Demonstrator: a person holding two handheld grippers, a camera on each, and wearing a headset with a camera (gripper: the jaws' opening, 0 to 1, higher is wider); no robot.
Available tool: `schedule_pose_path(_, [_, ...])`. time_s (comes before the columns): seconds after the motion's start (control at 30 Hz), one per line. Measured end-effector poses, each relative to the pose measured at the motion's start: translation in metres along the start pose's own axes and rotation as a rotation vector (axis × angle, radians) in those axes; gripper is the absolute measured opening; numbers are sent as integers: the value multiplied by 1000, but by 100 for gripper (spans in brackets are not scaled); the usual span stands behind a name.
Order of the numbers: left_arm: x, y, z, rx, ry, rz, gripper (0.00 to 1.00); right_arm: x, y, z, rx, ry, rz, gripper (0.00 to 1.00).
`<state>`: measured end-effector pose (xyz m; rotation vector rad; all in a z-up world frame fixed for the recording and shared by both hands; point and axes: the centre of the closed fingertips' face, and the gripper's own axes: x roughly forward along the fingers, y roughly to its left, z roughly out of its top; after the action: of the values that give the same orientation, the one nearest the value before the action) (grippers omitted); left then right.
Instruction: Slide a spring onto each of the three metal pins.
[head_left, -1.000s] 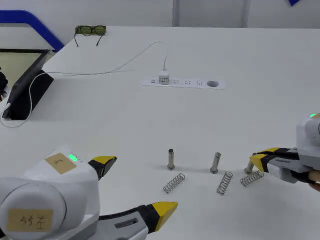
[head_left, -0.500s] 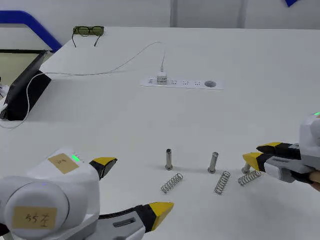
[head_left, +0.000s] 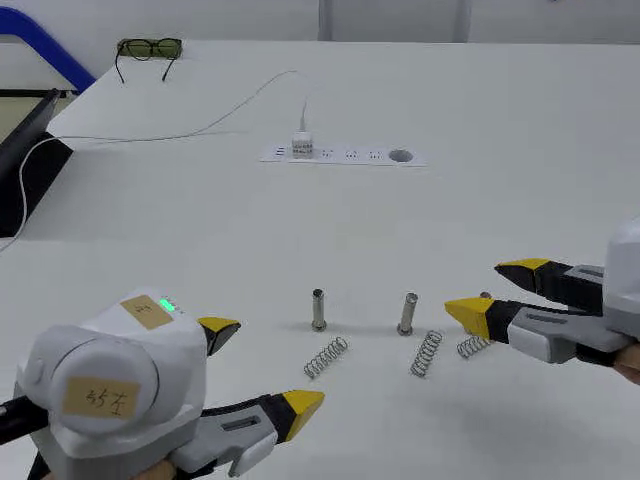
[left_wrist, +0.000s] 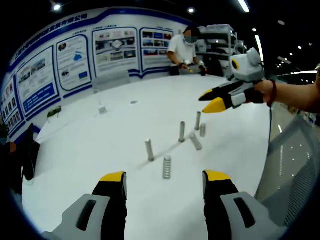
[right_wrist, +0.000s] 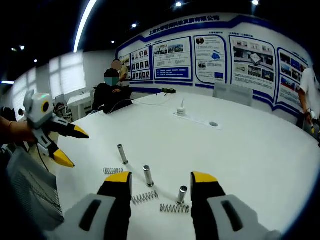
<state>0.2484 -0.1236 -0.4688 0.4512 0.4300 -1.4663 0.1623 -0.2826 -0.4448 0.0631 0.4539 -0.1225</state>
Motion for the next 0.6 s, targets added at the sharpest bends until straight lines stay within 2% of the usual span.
schedule_pose_path(0.13, [8, -1, -5, 5, 17, -17, 58, -3, 3, -1, -4, -7, -2, 53])
schedule_pose_path(0.3, [19, -3, -10, 28, 32, -42, 53, -7, 12, -4, 7, -19, 23, 57])
schedule_pose_path(0.37, [24, -3, -12, 31, 41, -49, 48, -9, 14, -6, 0, -16, 25, 58])
schedule_pose_path(0.6, [39, -6, -20, 33, 79, -78, 45, -14, 26, -19, 1, 5, 44, 61])
